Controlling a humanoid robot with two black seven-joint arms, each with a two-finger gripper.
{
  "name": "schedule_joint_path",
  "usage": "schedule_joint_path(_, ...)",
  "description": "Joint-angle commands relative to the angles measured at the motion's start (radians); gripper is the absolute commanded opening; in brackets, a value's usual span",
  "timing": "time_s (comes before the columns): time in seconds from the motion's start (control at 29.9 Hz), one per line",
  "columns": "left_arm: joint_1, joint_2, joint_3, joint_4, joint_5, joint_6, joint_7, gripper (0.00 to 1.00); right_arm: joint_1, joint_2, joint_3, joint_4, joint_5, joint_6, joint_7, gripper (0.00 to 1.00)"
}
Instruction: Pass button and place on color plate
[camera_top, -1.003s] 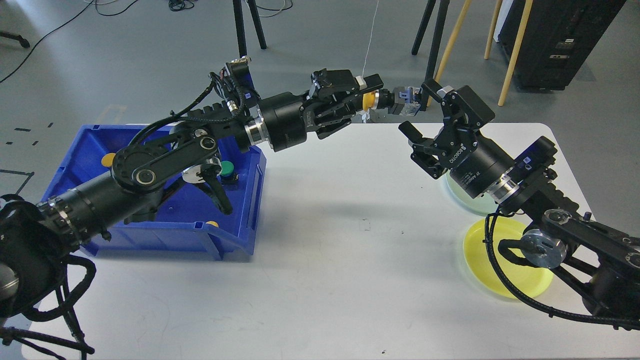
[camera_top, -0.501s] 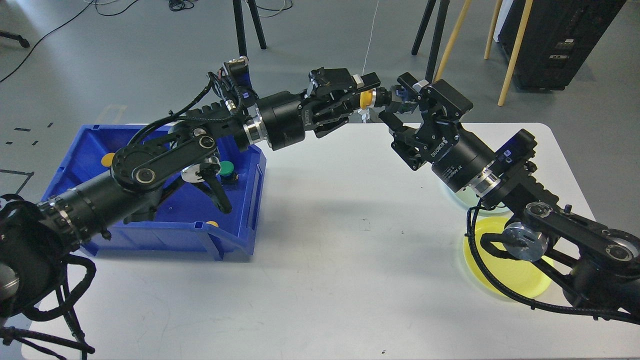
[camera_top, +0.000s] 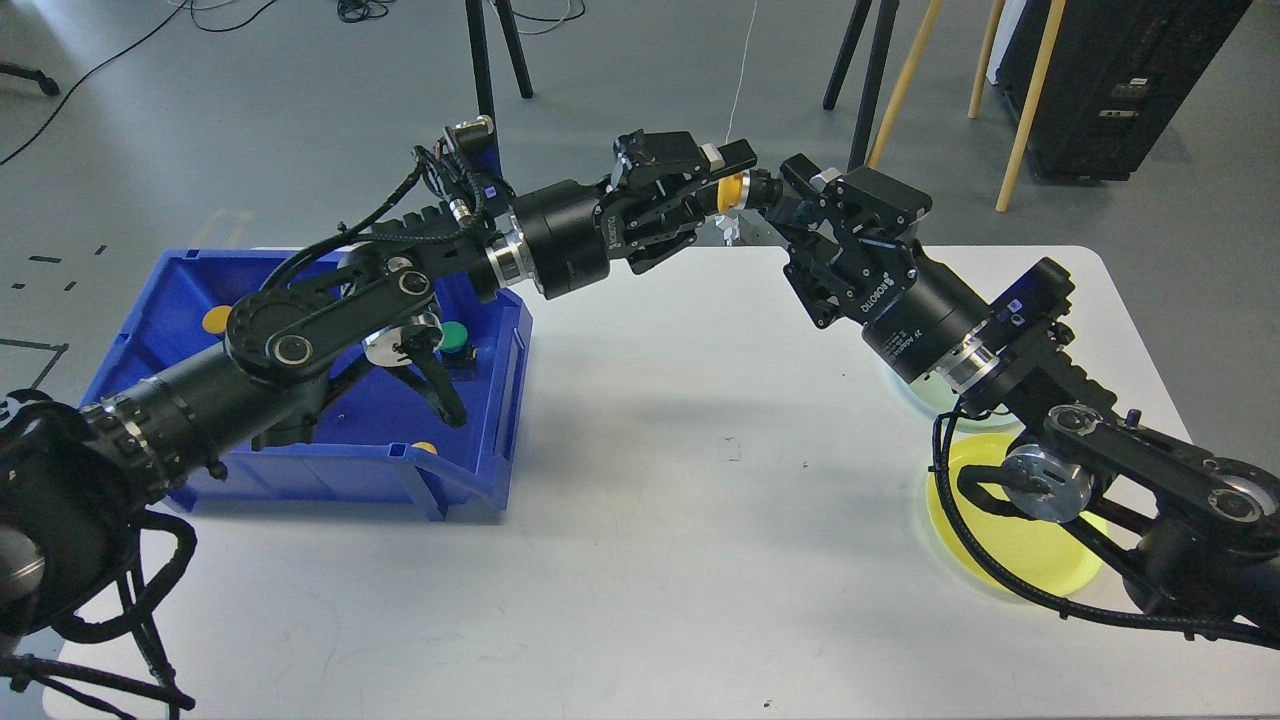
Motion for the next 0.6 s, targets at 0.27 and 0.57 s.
schedule_joint_path(0.27, 0.000, 0.071, -0.090, -0.008, -0.054, 0.000, 0.000, 0.98, -0.327, -0.021, 0.227, 0.079, 0.521, -0.086, 0.000, 0.00)
schedule_joint_path(0.57, -0.037, 0.445, -0.021, -0.179, 0.151, 0.000, 0.000, 0.98, -0.700, -0.053, 0.360, 0.176, 1.042, -0.303, 0.000, 0.00)
